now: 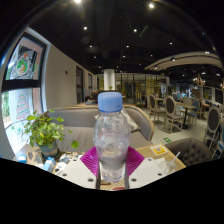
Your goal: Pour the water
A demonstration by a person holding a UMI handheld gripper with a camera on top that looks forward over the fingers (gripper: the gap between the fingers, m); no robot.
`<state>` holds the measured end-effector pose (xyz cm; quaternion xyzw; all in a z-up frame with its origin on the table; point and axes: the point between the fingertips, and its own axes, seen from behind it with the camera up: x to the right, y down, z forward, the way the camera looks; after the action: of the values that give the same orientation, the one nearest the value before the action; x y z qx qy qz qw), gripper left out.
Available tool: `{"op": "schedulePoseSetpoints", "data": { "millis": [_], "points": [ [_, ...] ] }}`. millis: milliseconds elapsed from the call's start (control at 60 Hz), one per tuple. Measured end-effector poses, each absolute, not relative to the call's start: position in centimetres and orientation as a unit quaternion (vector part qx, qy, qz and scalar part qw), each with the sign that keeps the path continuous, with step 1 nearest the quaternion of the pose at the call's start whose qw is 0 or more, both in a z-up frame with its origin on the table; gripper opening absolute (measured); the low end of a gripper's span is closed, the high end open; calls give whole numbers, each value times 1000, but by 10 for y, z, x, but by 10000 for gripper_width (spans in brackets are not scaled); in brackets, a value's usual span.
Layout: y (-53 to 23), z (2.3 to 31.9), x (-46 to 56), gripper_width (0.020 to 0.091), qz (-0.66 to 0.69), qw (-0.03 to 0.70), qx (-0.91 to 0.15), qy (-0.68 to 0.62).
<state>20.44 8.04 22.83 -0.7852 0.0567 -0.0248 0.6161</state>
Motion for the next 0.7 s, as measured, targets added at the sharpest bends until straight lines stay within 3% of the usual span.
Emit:
{"op": "schedulePoseSetpoints", "data": {
  "millis": [200,367,500,700],
  "points": [
    [85,120,225,313,-11,569,-821,48],
    [77,67,223,324,-10,540,-842,22],
    [78,72,224,327,-15,553,-833,28],
    [76,69,228,486,-16,538,-841,48]
  ]
}}
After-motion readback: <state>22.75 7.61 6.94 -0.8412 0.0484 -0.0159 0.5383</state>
